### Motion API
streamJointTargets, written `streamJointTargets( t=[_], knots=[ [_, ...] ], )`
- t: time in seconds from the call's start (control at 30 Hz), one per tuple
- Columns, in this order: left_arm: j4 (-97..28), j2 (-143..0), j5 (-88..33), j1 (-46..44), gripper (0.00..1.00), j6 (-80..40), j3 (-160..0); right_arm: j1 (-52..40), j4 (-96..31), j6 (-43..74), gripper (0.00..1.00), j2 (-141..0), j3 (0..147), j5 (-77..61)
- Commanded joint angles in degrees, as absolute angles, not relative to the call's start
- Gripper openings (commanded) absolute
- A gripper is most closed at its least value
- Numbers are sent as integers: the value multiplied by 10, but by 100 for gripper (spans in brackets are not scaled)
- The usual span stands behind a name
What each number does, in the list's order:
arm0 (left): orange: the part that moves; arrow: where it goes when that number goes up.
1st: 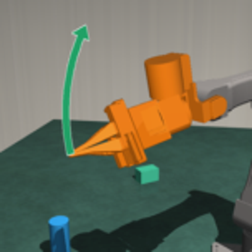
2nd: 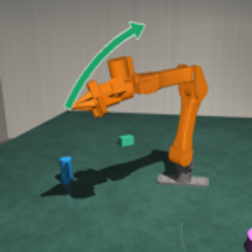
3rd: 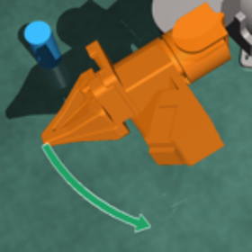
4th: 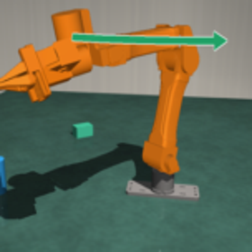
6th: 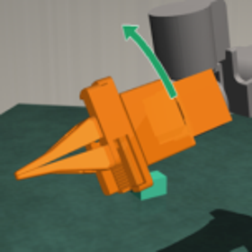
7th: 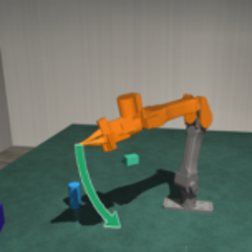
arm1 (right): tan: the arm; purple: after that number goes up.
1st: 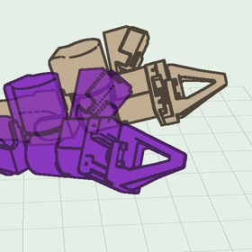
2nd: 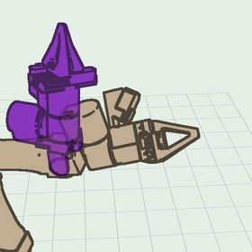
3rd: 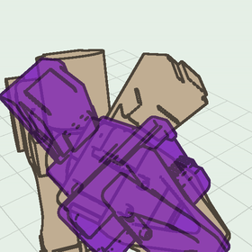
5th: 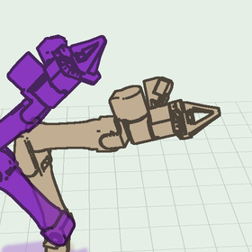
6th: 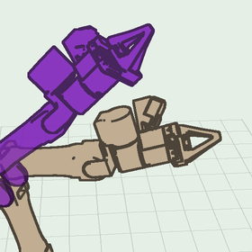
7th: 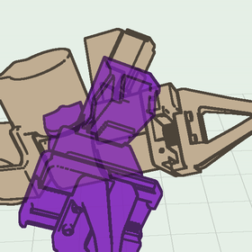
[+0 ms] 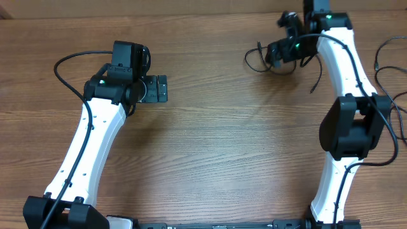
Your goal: Untangle cables
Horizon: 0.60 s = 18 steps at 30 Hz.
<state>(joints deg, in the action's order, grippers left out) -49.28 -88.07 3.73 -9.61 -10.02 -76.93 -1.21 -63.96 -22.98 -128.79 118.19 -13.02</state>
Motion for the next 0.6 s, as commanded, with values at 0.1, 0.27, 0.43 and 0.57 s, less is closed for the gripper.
streamJointTargets(
  t=[0.1, 0.27, 0.43, 0.57],
  knots=[
    [-491, -873, 45, -94, 100, -88, -774, -60, -565, -320, 100, -1291, 1106, -181],
    [-491, -873, 45, -94, 100, -88, -774, -79, -488, -318, 98, -1293, 1061, -181],
    [-491, -873, 45, -94, 100, -88, -774, -80, -442, -312, 90, -1317, 1051, -180],
    [-491, -873, 45, -94, 100, -88, -774, -80, -425, -311, 85, -1345, 1051, -143]
  ],
)
